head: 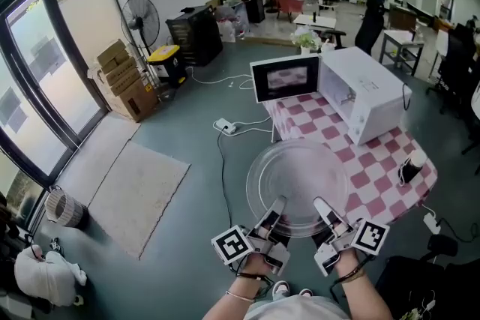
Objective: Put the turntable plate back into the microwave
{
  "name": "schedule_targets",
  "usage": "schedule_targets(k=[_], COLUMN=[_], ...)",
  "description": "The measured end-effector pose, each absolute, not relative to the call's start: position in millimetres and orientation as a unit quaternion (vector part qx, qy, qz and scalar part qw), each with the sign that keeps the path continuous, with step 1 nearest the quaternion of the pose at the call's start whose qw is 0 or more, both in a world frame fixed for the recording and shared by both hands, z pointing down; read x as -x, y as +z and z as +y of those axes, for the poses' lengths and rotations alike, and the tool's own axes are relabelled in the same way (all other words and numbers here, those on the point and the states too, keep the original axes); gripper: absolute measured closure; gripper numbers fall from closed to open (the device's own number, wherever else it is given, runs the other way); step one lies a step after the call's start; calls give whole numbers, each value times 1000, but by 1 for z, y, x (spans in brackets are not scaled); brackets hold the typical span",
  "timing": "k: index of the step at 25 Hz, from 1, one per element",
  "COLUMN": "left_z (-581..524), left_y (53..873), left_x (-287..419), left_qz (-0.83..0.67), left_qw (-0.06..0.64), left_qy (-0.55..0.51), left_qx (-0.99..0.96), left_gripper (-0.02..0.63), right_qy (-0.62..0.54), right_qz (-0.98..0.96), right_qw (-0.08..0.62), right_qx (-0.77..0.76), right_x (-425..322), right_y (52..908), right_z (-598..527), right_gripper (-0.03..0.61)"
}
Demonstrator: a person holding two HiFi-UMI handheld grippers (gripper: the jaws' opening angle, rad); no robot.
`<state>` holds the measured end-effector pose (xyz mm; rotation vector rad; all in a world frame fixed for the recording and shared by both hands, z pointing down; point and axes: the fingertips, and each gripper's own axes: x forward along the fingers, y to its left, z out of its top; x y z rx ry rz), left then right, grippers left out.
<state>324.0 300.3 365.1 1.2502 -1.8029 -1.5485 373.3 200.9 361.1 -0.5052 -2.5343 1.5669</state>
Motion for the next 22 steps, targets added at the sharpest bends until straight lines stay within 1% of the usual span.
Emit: schedule_targets(k=[6,12,22], left_z=[308,303,281], left_y=[361,369,382], left_x=[-306,-285,-213], left_qz=[-651,-646,-656], left_qw=[220,232,237], left_qy=[-558,-565,-554], left_qx=[-465,-457,-455], left_gripper=[572,572,572], right_qy=[520,528,535], right_qz=[-836,-832,-826], right_qw=[55,63,78], right_qx=[164,157,161], right_x=[-356,-335,-262], right_y=[360,367,383], right_z=[211,207,183], right_gripper=[531,531,531])
